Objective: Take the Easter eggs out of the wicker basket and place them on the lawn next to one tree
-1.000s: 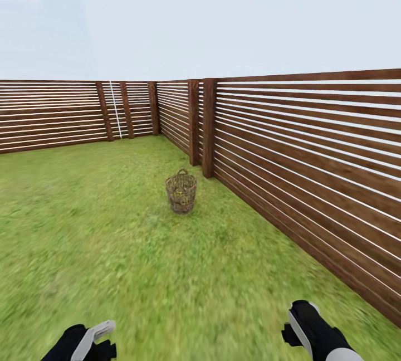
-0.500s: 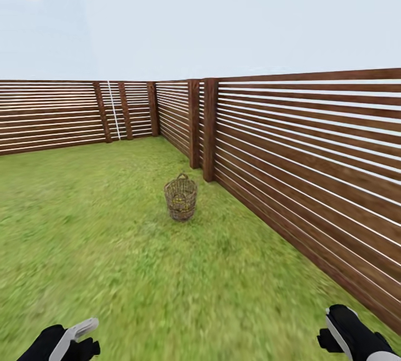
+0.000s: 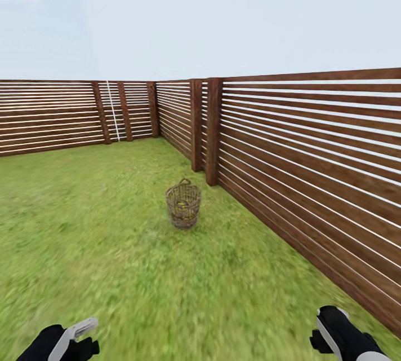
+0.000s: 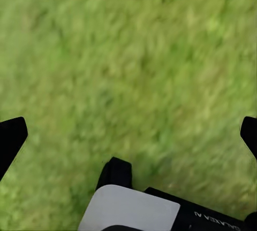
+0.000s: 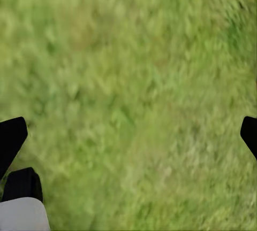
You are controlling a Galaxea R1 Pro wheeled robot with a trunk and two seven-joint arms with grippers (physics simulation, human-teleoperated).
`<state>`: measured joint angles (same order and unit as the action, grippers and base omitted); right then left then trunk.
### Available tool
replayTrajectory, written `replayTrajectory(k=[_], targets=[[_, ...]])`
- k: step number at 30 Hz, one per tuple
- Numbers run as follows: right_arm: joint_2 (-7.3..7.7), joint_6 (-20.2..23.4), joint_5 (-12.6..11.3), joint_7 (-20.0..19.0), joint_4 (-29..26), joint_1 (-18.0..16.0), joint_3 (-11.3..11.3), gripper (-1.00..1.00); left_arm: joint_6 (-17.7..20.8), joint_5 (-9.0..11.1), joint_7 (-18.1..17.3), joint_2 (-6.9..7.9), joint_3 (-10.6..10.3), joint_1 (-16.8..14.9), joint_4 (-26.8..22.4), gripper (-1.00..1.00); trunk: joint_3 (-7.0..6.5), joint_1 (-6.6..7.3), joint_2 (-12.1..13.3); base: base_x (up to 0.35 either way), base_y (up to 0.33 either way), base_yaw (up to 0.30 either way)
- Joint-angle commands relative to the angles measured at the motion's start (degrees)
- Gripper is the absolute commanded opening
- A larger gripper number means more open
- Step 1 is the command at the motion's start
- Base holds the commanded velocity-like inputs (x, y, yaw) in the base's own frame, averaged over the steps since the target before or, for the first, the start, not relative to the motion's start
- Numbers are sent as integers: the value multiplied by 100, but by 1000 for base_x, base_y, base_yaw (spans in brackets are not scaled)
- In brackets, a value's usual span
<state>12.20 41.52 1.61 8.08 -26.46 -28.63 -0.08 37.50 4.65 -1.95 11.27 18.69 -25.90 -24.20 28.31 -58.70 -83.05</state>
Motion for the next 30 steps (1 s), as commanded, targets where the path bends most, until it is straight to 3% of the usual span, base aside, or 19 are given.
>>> replayTrajectory(k=[1, 17, 30], targets=[[-3, 33, 13, 6, -9, -2, -1, 100, 29, 42, 1, -1, 20, -3, -2, 100, 6, -3, -3, 279, 232, 0], [-59, 18, 6, 3, -10, -2, -4, 100, 29, 45, -8, -11, 15, -3, 21, 100, 6, -3, -3, 209, 275, 8], [-86, 23, 6, 22, -8, -2, -7, 100, -129, 42, 2, -47, 25, -3, 32, 100, 6, -3, -3, 219, 170, 264]])
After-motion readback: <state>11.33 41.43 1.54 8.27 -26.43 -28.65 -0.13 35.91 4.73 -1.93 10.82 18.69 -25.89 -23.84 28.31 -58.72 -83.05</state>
